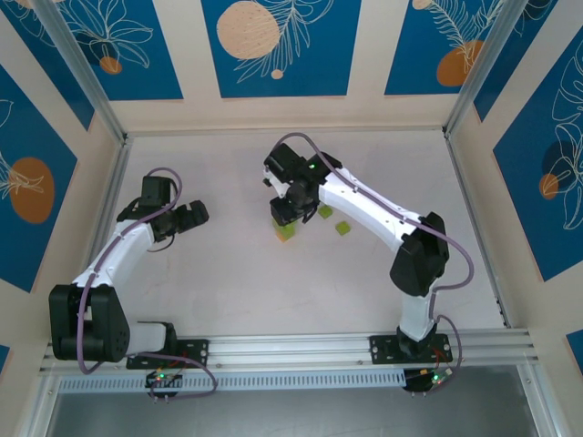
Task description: Assemble a carrot with lego
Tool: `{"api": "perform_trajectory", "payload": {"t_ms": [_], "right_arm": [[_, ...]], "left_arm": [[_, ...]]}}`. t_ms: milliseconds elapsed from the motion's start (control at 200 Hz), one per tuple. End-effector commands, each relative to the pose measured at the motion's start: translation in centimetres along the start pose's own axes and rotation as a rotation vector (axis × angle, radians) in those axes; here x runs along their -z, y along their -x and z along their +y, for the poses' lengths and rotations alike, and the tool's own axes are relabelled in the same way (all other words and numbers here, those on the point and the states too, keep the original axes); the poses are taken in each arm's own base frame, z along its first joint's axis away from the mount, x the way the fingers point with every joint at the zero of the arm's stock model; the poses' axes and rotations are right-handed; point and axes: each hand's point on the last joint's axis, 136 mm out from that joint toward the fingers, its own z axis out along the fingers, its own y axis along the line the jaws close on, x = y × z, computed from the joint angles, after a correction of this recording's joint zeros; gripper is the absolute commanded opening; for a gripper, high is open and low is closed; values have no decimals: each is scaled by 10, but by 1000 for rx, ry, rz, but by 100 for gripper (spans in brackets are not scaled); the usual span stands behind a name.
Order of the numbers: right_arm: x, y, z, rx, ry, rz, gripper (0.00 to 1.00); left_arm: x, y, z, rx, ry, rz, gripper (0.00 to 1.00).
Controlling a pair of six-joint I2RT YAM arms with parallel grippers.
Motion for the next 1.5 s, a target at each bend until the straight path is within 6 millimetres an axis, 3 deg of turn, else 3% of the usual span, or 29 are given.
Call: {"api": "perform_trajectory", "payload": {"t_ms": [0, 330, 785, 1490], "right_arm": [[0, 11, 1, 23, 29, -15, 33], [-24, 13, -12, 14, 67, 14, 33], [-52, 11, -12, 32, 109, 53, 33], [-72, -7, -15, 39, 116, 123, 32]], "left_arm": [[5, 6, 0, 9, -14, -15, 98], [4, 6, 0, 9, -12, -13, 98], [3, 5, 1, 8, -4, -11, 98], [2, 6, 2, 9, -1, -11, 98]]}}
